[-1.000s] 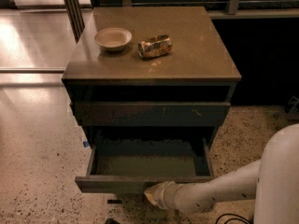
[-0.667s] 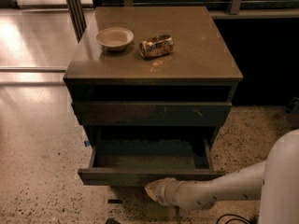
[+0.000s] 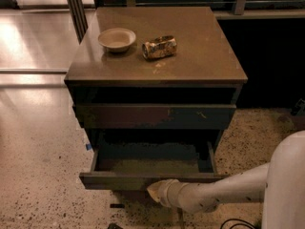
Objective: Close middle drawer
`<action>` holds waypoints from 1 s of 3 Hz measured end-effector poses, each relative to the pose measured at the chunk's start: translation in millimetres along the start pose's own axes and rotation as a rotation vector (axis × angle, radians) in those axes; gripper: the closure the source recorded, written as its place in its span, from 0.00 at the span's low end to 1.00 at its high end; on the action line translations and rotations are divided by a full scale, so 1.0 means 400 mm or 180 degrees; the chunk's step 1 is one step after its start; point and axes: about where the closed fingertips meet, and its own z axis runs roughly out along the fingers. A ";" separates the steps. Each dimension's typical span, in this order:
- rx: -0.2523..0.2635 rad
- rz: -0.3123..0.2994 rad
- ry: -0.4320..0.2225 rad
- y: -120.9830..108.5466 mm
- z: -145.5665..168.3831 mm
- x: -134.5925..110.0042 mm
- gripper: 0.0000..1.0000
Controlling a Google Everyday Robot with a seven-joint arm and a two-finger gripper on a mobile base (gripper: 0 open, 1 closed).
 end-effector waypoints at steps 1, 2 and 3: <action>0.0075 -0.0063 -0.0098 -0.022 0.009 -0.040 1.00; 0.0148 -0.0096 -0.0242 -0.054 0.033 -0.101 1.00; 0.0148 -0.0096 -0.0242 -0.054 0.033 -0.101 1.00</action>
Offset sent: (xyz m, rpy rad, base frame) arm 0.1228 0.0192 0.0378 0.0160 -0.2311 -0.0581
